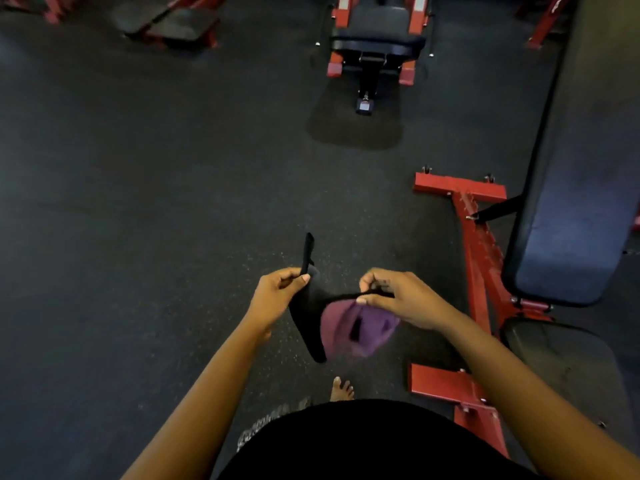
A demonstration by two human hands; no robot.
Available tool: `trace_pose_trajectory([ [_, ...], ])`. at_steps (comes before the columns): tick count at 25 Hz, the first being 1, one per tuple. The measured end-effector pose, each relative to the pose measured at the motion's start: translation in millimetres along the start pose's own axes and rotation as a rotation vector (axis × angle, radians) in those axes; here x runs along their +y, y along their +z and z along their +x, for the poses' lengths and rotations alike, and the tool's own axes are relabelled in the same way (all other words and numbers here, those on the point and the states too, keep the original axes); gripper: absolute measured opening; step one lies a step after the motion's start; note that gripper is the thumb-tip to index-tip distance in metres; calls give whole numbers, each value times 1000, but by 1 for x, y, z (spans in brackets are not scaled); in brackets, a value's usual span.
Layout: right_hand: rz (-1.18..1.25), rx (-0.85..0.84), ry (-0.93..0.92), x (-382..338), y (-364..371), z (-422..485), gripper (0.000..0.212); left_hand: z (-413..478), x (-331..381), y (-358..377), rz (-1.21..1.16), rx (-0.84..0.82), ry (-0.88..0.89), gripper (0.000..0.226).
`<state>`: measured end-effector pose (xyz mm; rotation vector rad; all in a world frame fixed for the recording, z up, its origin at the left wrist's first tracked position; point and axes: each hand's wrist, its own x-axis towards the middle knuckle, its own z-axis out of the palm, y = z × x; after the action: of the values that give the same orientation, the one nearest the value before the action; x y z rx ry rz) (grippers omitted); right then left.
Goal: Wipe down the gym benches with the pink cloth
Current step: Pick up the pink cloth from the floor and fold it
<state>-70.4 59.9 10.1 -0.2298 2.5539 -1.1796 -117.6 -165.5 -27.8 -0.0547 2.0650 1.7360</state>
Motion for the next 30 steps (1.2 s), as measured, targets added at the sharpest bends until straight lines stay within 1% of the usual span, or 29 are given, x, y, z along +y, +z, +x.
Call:
trace_pose_trajectory([
  [1,6,6,7,-2,-4,6,20,9,4,-1,18,-19,16,16],
  [3,107,66,23,-4,-7,17,21,27,17,-4,36,-58,56,15],
  [4,170,141,24,-5,-9,22,25,38,24,-5,28,-94,63,15],
  [6,298,333,38,-7,-12,34,31,58,38,0,23,-244,60,17],
  [7,364,425,63,-9,-14,39,32,69,44,6,80,-334,77,29],
  [8,421,502,93,-9,-15,43,31,78,48,13,188,-397,134,42],
  [9,451,582,121,-8,-14,44,30,86,50,20,300,-436,205,47],
  [10,459,670,149,-7,-14,43,30,96,54,28,380,-493,269,43],
  [12,466,789,192,-3,-10,34,30,116,65,38,442,-645,303,23],
  [14,553,844,231,1,-4,22,31,132,76,44,446,-836,303,15],
  [15,607,855,256,4,-2,16,39,139,83,48,447,-934,321,15],
  [16,625,830,289,8,1,9,58,143,92,53,457,-1027,342,16],
  [17,581,773,332,12,5,5,80,145,101,60,475,-1125,363,19],
  [18,495,700,387,14,8,4,95,147,109,70,515,-1225,397,22],
  [19,420,652,438,14,12,4,96,148,116,81,553,-1308,444,27],
  [20,360,665,491,15,18,5,85,148,119,92,582,-1355,498,33],
  [22,297,848,600,12,30,6,52,154,112,108,687,-1355,620,56],
  [23,315,928,658,12,35,5,42,158,101,113,807,-1332,684,72],
  [24,360,977,698,13,43,4,38,164,86,114,997,-1308,743,86],
  [25,396,1006,715,13,48,0,37,169,74,114,1194,-1286,779,89],
  [26,412,1030,723,14,53,-5,39,174,64,113,1324,-1266,769,82],
  [27,428,1038,746,14,56,-10,43,178,57,112,1335,-1272,723,70],
  [28,472,1040,773,14,59,-17,45,183,55,112,1227,-1317,631,59],
  [29,531,1033,787,11,63,-23,45,184,55,112,1048,-1365,517,53],
  [30,613,1024,789,8,68,-28,41,187,60,113,873,-1377,414,51],
])
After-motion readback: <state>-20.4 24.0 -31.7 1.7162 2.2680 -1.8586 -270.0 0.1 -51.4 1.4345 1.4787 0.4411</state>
